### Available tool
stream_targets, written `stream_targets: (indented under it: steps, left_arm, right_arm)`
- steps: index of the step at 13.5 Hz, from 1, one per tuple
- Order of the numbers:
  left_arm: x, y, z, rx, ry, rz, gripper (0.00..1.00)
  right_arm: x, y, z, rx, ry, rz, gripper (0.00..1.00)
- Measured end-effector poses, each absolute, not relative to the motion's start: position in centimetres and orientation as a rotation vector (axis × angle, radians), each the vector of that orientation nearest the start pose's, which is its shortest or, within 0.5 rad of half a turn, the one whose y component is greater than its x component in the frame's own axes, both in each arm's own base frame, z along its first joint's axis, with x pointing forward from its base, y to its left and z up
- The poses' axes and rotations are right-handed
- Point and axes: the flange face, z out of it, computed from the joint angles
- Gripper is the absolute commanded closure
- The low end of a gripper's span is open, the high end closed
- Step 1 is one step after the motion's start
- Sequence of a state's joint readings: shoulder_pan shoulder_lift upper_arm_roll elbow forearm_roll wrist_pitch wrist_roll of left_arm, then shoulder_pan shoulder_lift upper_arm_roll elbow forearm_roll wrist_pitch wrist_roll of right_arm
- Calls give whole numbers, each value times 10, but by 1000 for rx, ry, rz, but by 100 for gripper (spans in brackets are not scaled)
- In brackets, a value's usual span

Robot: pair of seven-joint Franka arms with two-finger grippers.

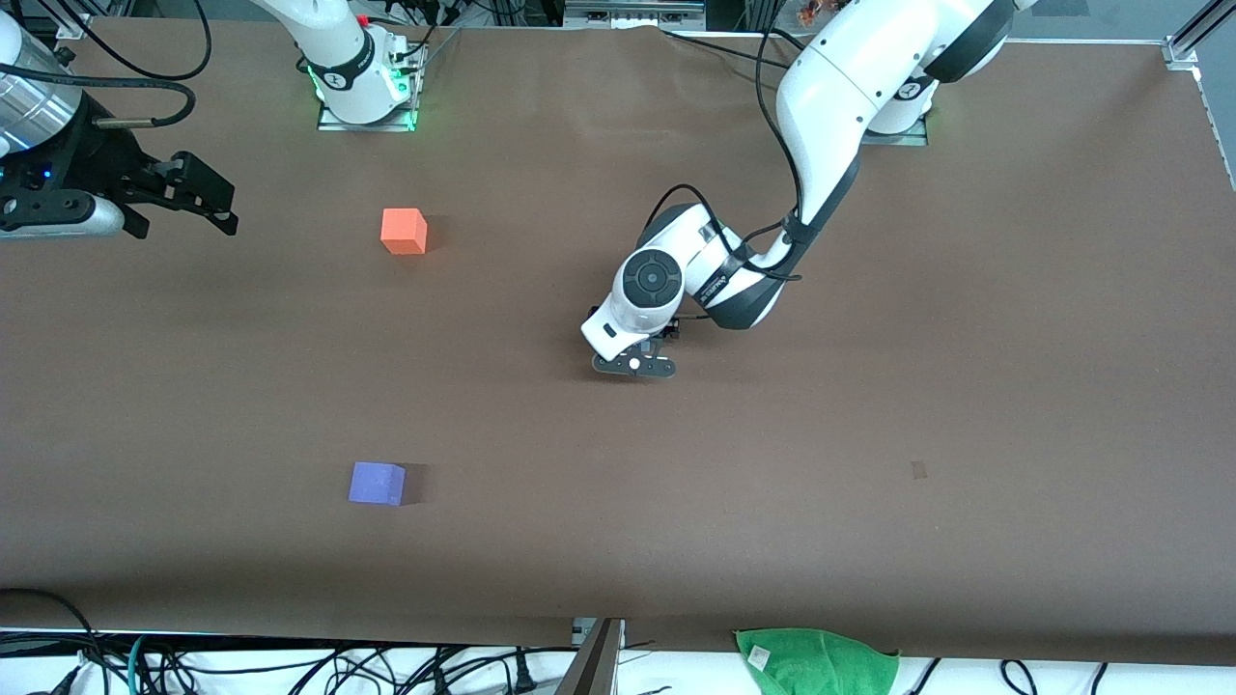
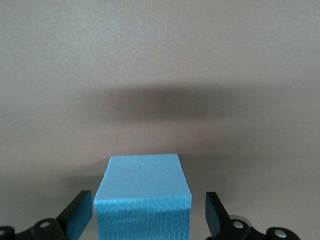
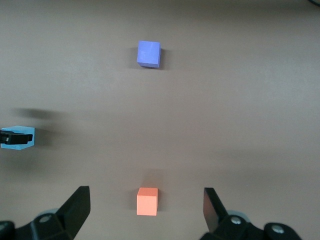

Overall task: Place blue block between orange and purple blocks
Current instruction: 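Carry the blue cube to the table middle and lower it, then open the left gripper and withdraw while the right gripper moves out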

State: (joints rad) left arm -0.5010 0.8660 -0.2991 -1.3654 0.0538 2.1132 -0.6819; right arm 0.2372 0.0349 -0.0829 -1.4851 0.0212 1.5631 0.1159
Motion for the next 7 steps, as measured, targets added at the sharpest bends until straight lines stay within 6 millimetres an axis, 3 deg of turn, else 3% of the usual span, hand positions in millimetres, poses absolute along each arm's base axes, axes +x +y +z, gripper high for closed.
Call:
stream_targets:
  steps: [2, 4, 7]
  left_arm:
    - [538, -486, 252, -3172, 114, 323, 0]
    - [532, -481, 316, -3139, 139, 321, 0]
    - [522, -451, 408, -3074, 135, 324, 0]
  right_arm:
    - [558, 90, 645, -3116, -61, -63, 0]
    - [558, 90, 645, -3116, -61, -65, 0]
    - [564, 91, 637, -3118, -60, -61, 0]
